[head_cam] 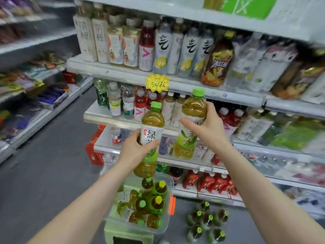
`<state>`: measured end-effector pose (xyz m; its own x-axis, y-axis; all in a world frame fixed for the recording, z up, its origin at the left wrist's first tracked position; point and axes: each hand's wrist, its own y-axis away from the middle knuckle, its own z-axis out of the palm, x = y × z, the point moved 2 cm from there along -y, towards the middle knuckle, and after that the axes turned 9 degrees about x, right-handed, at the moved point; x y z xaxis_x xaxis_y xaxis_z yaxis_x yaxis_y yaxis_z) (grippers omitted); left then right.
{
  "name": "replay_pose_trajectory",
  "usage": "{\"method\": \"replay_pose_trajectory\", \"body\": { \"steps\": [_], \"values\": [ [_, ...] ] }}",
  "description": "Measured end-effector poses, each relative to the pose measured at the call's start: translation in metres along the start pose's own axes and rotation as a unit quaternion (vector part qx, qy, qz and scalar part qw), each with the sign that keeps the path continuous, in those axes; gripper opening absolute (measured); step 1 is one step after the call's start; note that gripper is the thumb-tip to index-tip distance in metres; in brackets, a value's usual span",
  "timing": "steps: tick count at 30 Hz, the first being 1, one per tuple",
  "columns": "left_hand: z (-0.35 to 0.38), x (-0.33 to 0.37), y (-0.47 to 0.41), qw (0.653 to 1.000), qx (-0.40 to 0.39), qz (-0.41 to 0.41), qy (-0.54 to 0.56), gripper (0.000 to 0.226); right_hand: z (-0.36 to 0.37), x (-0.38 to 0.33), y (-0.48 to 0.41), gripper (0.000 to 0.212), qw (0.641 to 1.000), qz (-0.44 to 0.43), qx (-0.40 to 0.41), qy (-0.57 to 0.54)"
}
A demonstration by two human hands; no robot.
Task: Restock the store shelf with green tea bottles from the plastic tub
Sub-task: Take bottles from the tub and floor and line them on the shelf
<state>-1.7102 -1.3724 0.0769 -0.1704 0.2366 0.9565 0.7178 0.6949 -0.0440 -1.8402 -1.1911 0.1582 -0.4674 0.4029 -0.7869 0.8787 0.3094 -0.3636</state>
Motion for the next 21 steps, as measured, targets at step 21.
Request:
{"method": "replay_pose_trajectory", "body": {
  "steps": [21],
  "values": [
    [0.056,0.303,-0.091,0.968,0.064,0.242,0.026,0.035,-0.214,-0.133,-0.216,0.080,0.963,-0.178,0.189,0.075]
  ]
}}
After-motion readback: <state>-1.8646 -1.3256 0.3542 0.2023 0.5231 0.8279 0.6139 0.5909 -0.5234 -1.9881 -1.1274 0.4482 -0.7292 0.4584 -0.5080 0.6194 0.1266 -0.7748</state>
